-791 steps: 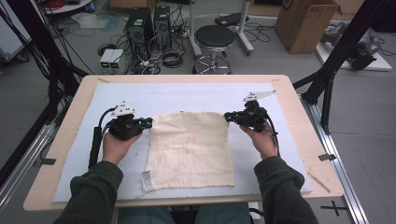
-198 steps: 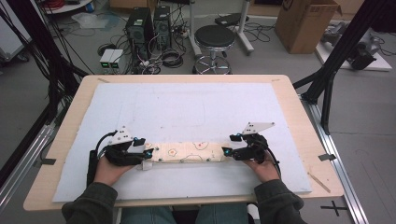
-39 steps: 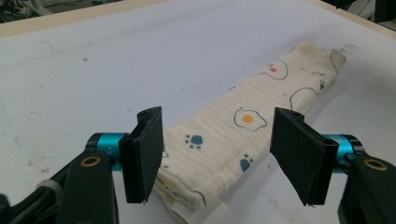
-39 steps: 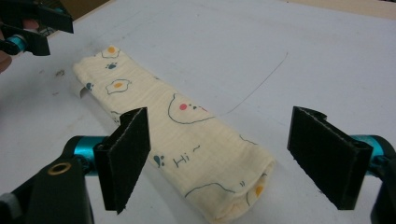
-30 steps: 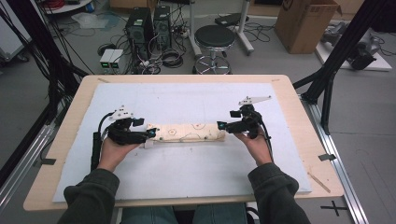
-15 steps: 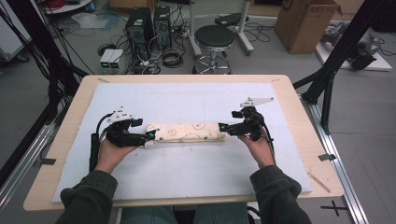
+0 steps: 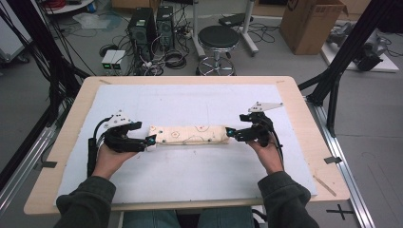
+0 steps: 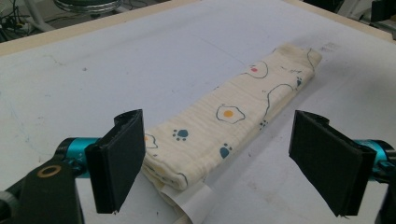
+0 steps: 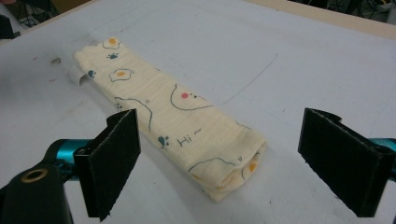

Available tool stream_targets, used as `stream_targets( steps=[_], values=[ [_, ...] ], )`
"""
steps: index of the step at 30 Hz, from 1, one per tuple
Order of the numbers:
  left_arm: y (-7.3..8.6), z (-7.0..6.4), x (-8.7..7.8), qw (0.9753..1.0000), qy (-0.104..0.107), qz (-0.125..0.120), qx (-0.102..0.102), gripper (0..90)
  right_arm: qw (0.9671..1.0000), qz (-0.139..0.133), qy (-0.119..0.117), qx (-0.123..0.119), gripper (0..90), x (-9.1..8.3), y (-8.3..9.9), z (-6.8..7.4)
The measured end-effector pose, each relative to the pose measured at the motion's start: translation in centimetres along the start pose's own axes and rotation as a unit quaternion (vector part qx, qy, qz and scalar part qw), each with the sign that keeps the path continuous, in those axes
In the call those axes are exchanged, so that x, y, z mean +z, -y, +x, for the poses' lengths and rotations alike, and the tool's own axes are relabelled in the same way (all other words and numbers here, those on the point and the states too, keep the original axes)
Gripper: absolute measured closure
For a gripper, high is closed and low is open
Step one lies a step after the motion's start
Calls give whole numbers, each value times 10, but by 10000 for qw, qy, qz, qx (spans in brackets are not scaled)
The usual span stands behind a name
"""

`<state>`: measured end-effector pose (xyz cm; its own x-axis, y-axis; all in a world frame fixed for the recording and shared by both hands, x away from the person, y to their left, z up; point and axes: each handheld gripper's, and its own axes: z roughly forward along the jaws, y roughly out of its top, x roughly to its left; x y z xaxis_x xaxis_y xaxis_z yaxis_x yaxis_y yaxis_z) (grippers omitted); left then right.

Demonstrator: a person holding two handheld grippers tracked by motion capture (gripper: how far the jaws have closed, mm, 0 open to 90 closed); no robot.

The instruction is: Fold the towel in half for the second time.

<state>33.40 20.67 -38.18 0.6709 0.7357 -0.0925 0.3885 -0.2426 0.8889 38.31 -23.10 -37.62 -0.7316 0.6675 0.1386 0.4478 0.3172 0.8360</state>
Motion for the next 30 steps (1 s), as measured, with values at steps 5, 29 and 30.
stream_targets(
  steps=[5,29,30],
  values=[
    [3,0,-4,10000,-37,-8,7,192,10000,-20,35,-19,123,-3,7,-1],
    [21,-7,-25,10000,-87,-12,33,191,9999,-77,146,-1,121,-23,35,7],
    [22,-7,-25,10000,-71,-13,43,192,9998,-94,150,-13,121,-24,37,7]
  ],
)
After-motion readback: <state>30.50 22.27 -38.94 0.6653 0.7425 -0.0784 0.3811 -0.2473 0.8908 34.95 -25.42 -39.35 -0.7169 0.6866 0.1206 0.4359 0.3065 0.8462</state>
